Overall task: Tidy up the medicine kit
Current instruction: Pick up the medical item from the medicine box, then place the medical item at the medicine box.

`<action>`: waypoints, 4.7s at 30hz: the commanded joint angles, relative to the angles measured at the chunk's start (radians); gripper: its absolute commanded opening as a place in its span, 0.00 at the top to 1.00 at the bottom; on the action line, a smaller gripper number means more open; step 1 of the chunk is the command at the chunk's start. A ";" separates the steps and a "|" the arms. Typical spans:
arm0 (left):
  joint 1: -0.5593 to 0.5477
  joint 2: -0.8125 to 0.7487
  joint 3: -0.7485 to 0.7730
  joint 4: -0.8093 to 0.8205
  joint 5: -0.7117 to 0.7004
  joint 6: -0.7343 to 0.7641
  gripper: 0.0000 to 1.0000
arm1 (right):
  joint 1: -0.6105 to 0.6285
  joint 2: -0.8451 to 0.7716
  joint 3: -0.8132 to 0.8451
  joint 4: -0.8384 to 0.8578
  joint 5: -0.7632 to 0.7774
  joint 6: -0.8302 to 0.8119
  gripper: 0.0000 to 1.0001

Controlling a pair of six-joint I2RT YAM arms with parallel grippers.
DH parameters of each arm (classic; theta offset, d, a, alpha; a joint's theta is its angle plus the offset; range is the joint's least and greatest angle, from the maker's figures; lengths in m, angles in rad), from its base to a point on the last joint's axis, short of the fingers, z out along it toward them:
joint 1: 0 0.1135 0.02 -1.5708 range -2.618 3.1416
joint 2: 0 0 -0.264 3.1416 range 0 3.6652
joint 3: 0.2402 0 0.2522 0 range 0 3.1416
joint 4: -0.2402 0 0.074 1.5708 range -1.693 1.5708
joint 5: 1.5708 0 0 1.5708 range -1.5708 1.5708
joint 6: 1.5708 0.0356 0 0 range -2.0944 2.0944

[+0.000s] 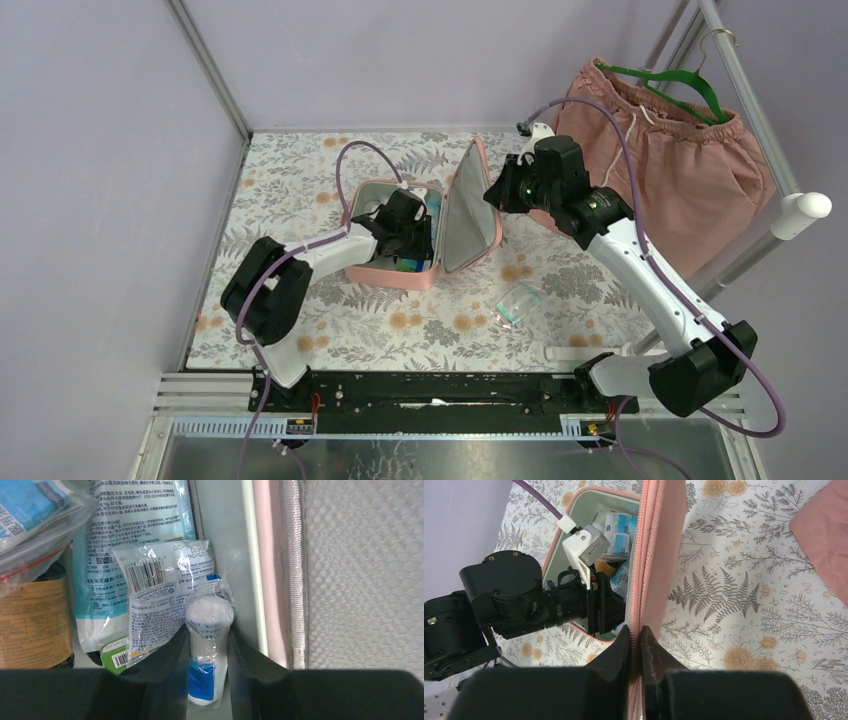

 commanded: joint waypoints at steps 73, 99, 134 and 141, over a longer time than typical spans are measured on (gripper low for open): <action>-0.035 -0.263 -0.014 0.745 -0.167 -0.249 0.72 | 0.015 -0.002 -0.002 0.088 -0.111 0.392 1.00; -0.121 -0.163 0.076 0.637 -0.291 -0.090 0.73 | 0.038 0.027 0.011 0.092 -0.130 0.392 1.00; -0.216 -0.105 0.103 0.379 -0.300 0.138 0.74 | 0.045 0.041 0.096 0.065 -0.112 0.374 1.00; -0.231 -0.096 0.115 0.300 -0.294 0.188 0.75 | 0.045 0.050 0.119 0.059 -0.106 0.367 1.00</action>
